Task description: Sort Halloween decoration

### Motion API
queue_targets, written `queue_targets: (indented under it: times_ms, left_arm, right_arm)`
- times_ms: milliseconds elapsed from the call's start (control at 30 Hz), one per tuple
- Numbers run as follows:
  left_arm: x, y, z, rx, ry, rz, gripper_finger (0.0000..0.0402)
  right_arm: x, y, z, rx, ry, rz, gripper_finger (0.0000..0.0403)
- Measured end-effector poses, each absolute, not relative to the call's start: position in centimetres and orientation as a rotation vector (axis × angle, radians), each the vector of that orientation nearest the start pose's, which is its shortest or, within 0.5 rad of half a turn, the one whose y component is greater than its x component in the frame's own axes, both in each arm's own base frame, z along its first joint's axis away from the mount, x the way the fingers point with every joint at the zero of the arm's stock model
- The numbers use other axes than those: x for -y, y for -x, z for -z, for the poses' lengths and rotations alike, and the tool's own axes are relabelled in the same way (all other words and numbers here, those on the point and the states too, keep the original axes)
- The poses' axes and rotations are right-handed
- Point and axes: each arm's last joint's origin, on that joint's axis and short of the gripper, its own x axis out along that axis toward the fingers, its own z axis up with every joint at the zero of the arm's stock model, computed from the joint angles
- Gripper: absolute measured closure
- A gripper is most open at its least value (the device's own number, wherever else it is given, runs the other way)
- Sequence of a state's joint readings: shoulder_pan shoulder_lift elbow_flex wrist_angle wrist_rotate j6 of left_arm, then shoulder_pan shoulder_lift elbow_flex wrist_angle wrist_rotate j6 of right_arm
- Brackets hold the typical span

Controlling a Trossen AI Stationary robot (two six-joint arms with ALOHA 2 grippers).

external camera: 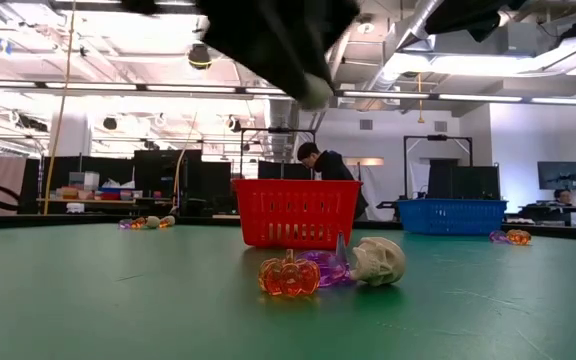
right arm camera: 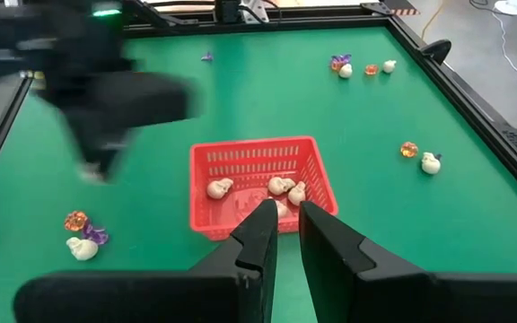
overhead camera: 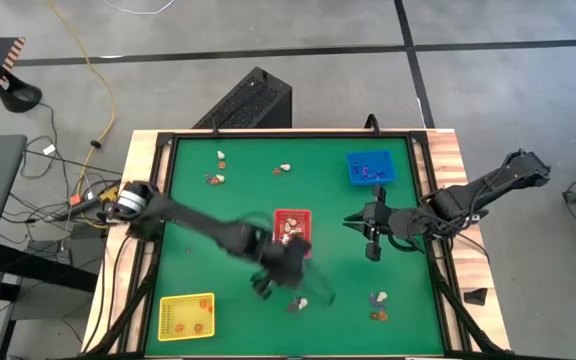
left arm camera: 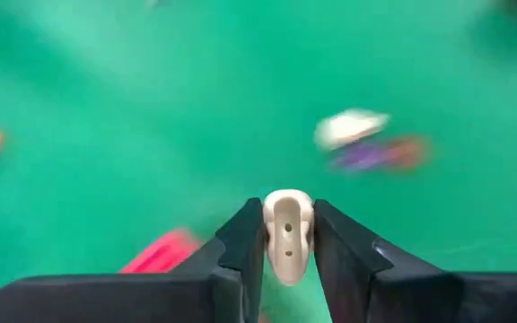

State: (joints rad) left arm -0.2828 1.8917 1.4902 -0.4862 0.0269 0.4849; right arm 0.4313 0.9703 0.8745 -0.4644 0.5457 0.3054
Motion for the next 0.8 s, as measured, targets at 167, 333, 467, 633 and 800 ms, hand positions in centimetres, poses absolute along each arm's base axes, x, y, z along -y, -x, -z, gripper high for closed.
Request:
queue_targets:
  times_ms: [167,333,467,633,800]
  left_arm:
    - [5.0,-40.8,-23.5,-0.882,-0.440,0.345,0.0301]
    - [1.6,-40.6,-22.7,-0.975,-0.385,0.299,0.0281]
    - [0.8,-40.7,-22.8,-0.978,-0.368,0.267,0.0254]
    - [2.2,-40.9,-23.6,-0.915,-0.263,0.395,0.0234]
    - [7.3,-40.8,-24.0,-0.856,-0.203,0.503,0.0236]
  right_arm:
    - [-6.9,-18.7,-30.8,-0.472,-0.035,0.185,0.0322]
    - [-6.9,-18.5,-30.6,-0.499,-0.020,0.189,0.0322]
    - [-6.8,-18.4,-30.4,-0.518,-0.016,0.194,0.0322]
    - [-6.8,-18.4,-30.4,-0.517,-0.017,0.194,0.0322]
    - [-6.8,-18.4,-30.4,-0.516,-0.018,0.194,0.0322]
